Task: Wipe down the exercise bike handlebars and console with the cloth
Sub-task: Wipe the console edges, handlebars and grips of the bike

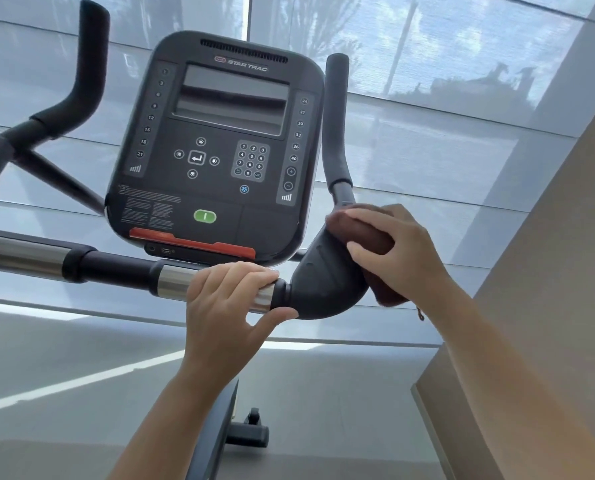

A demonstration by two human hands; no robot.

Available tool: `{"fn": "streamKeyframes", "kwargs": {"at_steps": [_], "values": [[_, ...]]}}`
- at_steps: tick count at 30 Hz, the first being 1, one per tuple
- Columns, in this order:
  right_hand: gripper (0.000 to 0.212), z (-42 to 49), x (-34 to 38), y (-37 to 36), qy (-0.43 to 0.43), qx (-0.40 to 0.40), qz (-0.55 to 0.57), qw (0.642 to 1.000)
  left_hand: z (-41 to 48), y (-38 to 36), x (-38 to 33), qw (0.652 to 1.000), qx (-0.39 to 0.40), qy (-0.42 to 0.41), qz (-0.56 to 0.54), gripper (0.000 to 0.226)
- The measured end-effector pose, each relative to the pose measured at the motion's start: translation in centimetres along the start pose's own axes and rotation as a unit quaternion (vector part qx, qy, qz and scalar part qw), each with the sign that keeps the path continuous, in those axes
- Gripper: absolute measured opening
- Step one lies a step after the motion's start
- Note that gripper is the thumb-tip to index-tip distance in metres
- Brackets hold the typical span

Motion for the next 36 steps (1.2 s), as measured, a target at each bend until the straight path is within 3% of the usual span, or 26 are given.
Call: {"fn": "streamKeyframes", "kwargs": {"at_steps": [6, 10, 14, 23, 29, 33, 36], "values": [[0.044, -3.9, 0.4, 0.5, 0.038, 0.002, 0.03, 0.999, 0.0, 0.0, 0.1, 1.0, -0.002, -0.004, -0.003, 0.046], [0.041, 1.4, -1.1, 2.2, 0.001, -0.099, 0.052, 0.994, 0.0, 0.0, 0.2, 1.0, 0.004, 0.001, 0.003, 0.047], [0.04, 3.5, -1.8, 0.1, -0.024, -0.042, 0.102, 0.994, 0.0, -0.1, 0.2, 1.0, -0.002, -0.003, -0.001, 0.048], [0.046, -5.3, -1.5, -0.8, -0.002, -0.04, 0.162, 0.986, 0.1, -0.1, 0.0, 1.0, -0.016, -0.014, 0.013, 0.049], [0.046, -0.3, -1.8, 1.5, 0.01, -0.153, 0.099, 0.983, 0.1, 0.1, -0.1, 1.0, -0.004, -0.008, 0.013, 0.045], [0.039, 3.6, -2.4, -0.3, -0.011, -0.04, 0.123, 0.992, 0.2, 0.1, -0.1, 1.0, 0.004, 0.004, 0.012, 0.045], [0.039, 2.2, -2.7, -0.7, -0.039, -0.051, 0.17, 0.983, 0.2, 0.1, 0.0, 1.0, 0.005, 0.006, 0.008, 0.048]]}}
Point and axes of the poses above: each hand's wrist, its own z-axis towards the middle knuckle, its own y-axis out of the back of the hand, x = y × z, the point moved 4 cm from there along z, towards the middle knuckle, and after that the axes turned 8 degrees about x, right-handed, at the moved point
